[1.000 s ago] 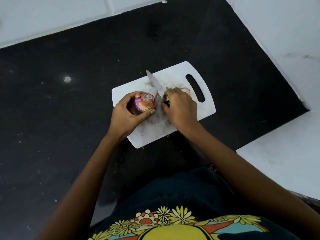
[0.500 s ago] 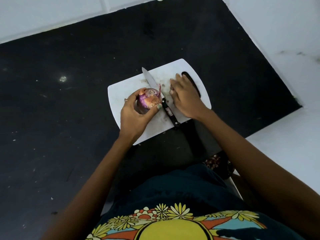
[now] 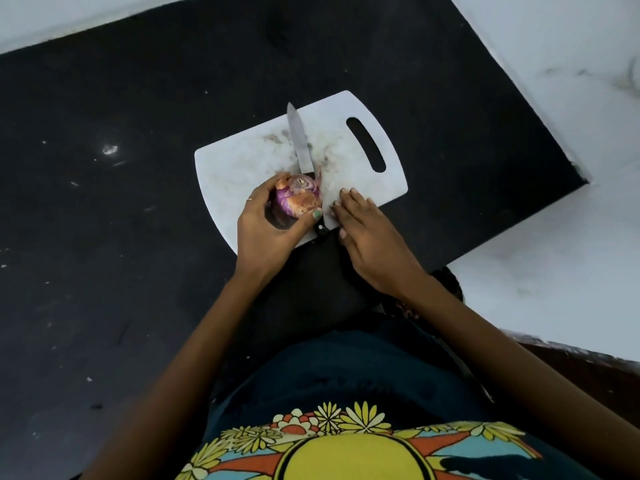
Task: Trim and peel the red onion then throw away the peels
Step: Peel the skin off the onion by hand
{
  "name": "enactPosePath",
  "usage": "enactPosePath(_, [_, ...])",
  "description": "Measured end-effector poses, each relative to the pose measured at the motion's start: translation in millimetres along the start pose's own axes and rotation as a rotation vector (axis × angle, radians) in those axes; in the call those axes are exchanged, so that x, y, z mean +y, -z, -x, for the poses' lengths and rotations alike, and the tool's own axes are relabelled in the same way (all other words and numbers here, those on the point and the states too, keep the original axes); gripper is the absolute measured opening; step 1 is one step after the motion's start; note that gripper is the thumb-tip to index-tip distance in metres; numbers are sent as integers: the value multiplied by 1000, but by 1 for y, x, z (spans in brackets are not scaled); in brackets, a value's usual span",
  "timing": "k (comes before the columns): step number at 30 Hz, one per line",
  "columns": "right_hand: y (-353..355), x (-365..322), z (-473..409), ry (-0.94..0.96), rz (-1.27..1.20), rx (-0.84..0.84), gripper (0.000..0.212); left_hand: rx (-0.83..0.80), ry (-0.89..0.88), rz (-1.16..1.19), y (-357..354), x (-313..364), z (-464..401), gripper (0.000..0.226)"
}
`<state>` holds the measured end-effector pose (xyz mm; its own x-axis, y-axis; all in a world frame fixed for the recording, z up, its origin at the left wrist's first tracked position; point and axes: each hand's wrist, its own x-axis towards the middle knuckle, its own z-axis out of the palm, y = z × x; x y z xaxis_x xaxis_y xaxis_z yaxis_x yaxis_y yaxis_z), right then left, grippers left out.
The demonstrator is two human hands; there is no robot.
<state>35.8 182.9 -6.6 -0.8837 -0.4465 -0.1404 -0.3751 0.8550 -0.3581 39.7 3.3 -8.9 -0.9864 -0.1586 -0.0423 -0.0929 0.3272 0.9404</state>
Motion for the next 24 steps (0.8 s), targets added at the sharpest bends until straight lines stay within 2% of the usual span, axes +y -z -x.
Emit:
enactPosePath(6, [-2,-5,21,42,24,-17,57,30,13,-12,-5,1,13,68])
enactPosePath(11, [3,-7,26,-47,-192,111,52,38,24,1,-10,4,17,66])
enactPosePath(13, [7,-1,21,-76,-183,147,47,32,23,-4,-11,5,17,66])
enactPosePath(18, [15,17,9,-18,-32,-41,52,25,11,-16,-10,4,11,66])
enactPosePath(24, [21,22,-23,-19,-29,-41,51,31,5,-48,-7,5,-18,67])
